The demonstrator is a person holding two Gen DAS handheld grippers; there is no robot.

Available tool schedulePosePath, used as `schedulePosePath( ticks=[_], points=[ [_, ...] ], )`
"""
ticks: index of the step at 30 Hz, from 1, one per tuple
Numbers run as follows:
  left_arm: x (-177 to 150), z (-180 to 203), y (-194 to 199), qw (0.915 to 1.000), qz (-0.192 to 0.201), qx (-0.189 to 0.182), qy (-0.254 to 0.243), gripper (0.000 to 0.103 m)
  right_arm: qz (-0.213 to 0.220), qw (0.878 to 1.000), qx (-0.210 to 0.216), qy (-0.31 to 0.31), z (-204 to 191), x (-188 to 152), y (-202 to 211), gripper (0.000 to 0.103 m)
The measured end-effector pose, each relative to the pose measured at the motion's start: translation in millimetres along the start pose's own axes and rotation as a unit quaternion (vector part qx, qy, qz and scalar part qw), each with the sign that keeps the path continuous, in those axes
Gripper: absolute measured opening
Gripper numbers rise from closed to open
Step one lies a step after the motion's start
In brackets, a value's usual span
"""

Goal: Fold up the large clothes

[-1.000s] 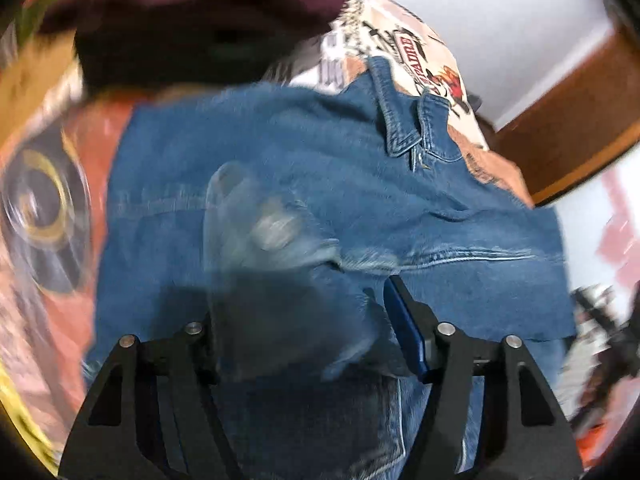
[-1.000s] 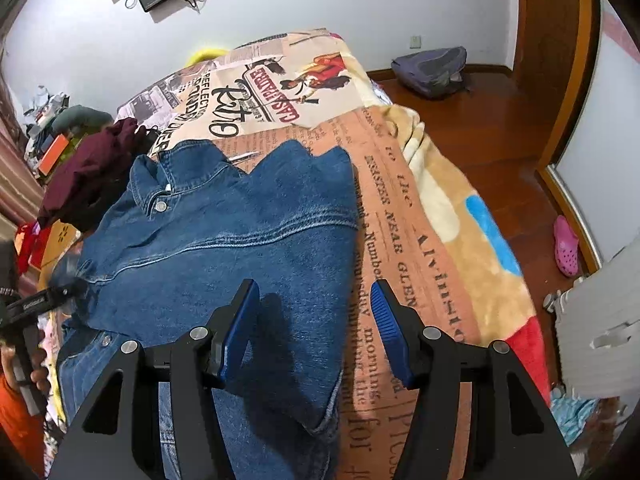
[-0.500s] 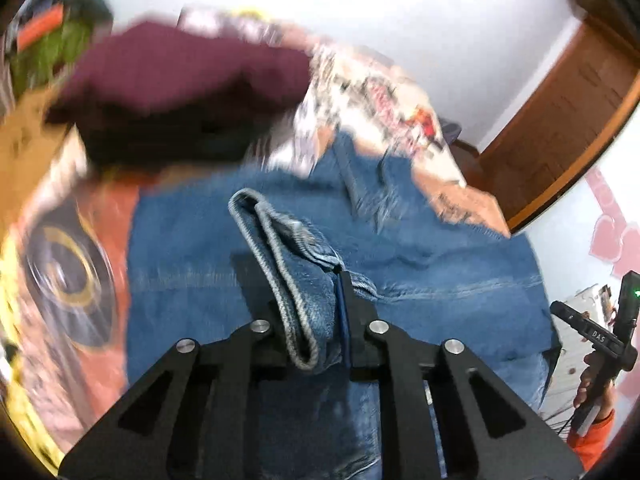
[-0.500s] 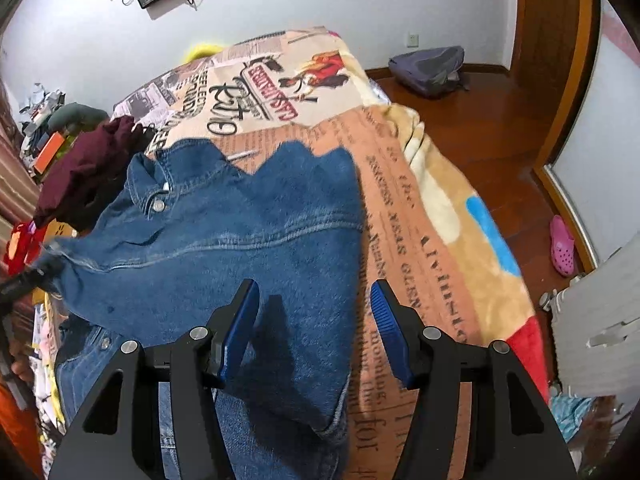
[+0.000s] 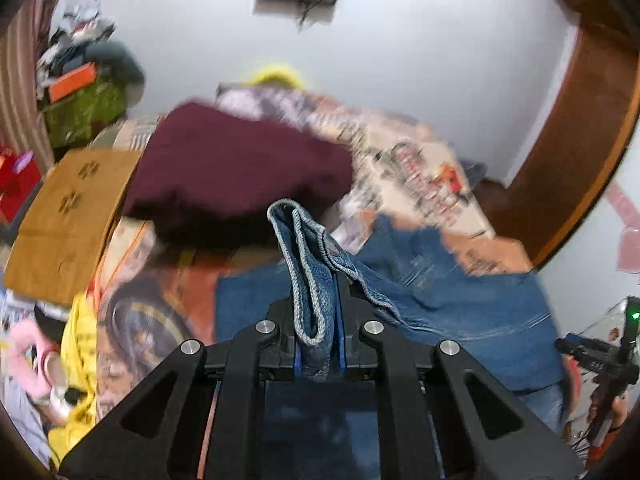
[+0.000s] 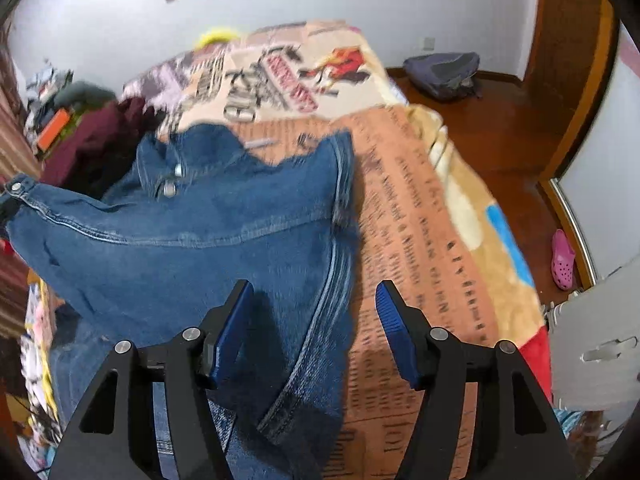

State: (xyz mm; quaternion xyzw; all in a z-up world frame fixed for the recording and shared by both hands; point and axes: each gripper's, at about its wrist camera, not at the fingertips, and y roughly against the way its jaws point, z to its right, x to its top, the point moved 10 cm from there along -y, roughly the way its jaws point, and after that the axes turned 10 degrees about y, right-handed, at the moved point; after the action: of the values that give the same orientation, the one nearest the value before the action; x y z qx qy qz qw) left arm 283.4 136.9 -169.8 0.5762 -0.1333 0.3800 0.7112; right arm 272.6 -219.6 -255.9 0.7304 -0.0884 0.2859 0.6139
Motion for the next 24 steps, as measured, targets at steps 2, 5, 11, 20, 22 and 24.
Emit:
schedulePosePath(
  ticks=[2,5,11,20,22,24],
  points=[
    [-22,-21,-18,0.9993,-0.029,0.021,0.005,0.012,-0.008,1.000,-0.001,0.008,-6,-4,-8,0.059],
    [-58,-45,-44,0.9962,-0.075,0.044,0.005,0.013,-0.002,1.000,-0.005,0.004,-4,-5,-6,0.066],
    [-110,-72,-71,0.9892,-0.129,0.069,0.003,0.028,-0.014,1.000,0.014,-0.012,-1,-9,-5,0.067],
    [-101,-94,-36,0.9879,-0.122,0.095,-0.009,0.052,0.003,0.999,-0.030,0.043,-7,-4,22,0.067],
    [-93,-97,-20,0.9896,-0.113,0.088,-0.006,0.052,0.014,0.998,-0.033,0.057,-10,-2,33,0.067],
    [-90,-99,-6,0.9914,-0.108,0.073,0.001,0.054,0.022,0.997,-0.031,0.064,-11,-2,42,0.067]
  ],
)
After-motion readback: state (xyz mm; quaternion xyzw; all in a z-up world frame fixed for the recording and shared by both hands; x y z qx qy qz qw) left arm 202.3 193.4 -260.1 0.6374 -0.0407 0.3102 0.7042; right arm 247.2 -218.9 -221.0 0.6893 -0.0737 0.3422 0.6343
